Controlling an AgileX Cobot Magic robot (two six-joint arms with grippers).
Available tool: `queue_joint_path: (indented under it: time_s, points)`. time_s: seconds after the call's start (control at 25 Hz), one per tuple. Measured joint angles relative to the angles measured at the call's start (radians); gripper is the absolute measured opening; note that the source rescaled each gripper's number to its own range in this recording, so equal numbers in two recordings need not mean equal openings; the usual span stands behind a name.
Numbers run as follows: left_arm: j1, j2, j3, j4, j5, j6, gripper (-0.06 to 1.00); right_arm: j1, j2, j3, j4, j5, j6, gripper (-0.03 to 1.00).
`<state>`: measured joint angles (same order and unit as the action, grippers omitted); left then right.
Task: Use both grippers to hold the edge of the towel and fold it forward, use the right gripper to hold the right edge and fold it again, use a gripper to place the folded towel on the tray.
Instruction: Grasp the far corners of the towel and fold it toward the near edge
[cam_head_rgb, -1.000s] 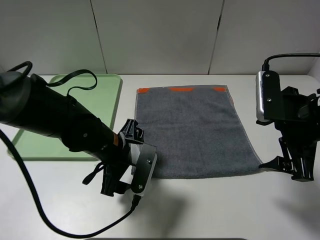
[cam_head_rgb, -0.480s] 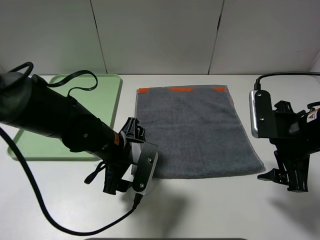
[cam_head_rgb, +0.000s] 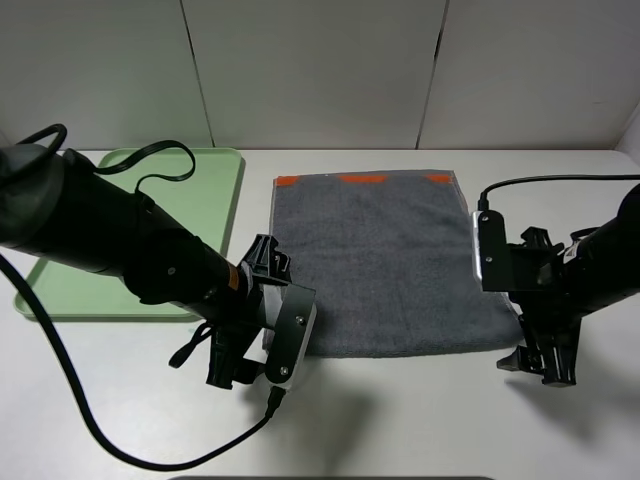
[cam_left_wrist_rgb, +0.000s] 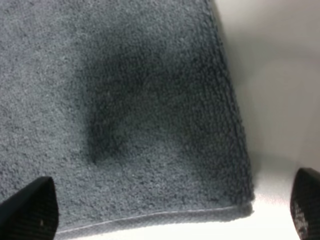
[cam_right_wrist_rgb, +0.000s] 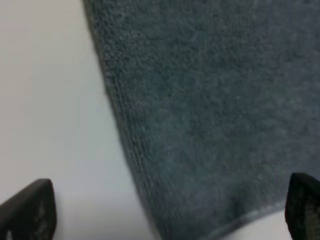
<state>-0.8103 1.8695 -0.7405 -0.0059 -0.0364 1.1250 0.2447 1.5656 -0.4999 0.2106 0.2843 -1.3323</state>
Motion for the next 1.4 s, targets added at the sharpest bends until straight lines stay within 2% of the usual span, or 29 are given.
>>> queue_joint_path:
  time_s: [0.28,0.92,1.12,1.4]
  points:
    - [0.000,0.000,0.000,0.000,0.000,0.000,0.92,0.000,0.115,0.003,0.000,-0.049,-0.001,1.00]
    - [0.000,0.001,0.000,0.000,0.016,0.000,0.88,0.000,0.120,0.002,0.004,-0.103,0.026,1.00]
    - [0.000,0.001,0.000,-0.003,0.052,-0.001,0.79,0.000,0.120,0.002,0.004,-0.116,0.041,1.00]
    - [0.000,0.007,0.000,-0.003,0.071,-0.001,0.57,0.000,0.123,0.002,0.001,-0.126,0.043,0.83]
